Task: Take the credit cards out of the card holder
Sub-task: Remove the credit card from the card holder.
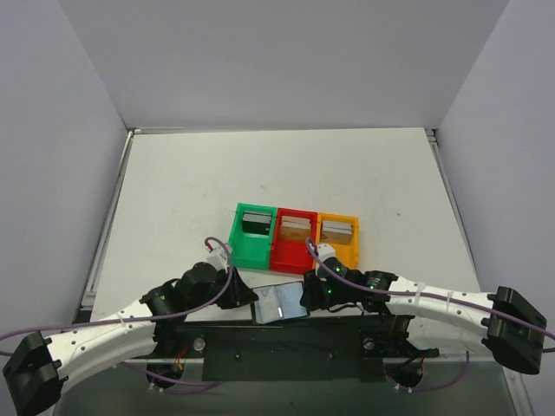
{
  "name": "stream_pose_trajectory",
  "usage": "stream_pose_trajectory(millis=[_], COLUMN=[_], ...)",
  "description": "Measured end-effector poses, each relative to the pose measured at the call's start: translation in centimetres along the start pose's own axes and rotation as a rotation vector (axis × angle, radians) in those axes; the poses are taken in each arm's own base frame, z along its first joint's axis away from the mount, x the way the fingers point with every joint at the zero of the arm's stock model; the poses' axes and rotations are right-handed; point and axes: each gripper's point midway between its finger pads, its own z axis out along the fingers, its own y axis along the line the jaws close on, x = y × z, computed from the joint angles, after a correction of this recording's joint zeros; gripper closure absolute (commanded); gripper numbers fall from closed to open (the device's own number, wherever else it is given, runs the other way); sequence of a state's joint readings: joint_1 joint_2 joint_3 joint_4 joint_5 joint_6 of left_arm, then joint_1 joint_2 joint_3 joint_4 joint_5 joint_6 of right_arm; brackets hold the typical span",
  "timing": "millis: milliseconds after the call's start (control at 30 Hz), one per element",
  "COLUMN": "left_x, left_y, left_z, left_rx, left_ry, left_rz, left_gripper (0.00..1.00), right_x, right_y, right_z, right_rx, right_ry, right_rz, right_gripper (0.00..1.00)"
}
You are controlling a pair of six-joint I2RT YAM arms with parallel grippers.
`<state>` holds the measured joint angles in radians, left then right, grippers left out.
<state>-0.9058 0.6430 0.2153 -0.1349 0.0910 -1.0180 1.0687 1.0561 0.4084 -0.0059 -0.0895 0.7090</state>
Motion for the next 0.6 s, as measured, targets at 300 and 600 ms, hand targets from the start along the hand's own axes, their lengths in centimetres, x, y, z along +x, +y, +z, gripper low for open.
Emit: stream_pose_trajectory(millis=[300,600], left_x=[1.5,1.8], left_y=[-0.6,0.8], left_z=[0.3,1.0], left_rx=[0.021,-0.005], left_ry=[0.027,0.013], left_rz=[0.025,0.001], left_gripper=[0.65,0.62], right_x=[-3.0,-4.2], right_y=[2.5,5.1], right_z=[-1.6,-0.5], right_rx=[-0.076,-0.158], right_ry=[-0.114,-0.109], right_rz=[-0.009,-0.016], right_gripper=[0.45,0.42])
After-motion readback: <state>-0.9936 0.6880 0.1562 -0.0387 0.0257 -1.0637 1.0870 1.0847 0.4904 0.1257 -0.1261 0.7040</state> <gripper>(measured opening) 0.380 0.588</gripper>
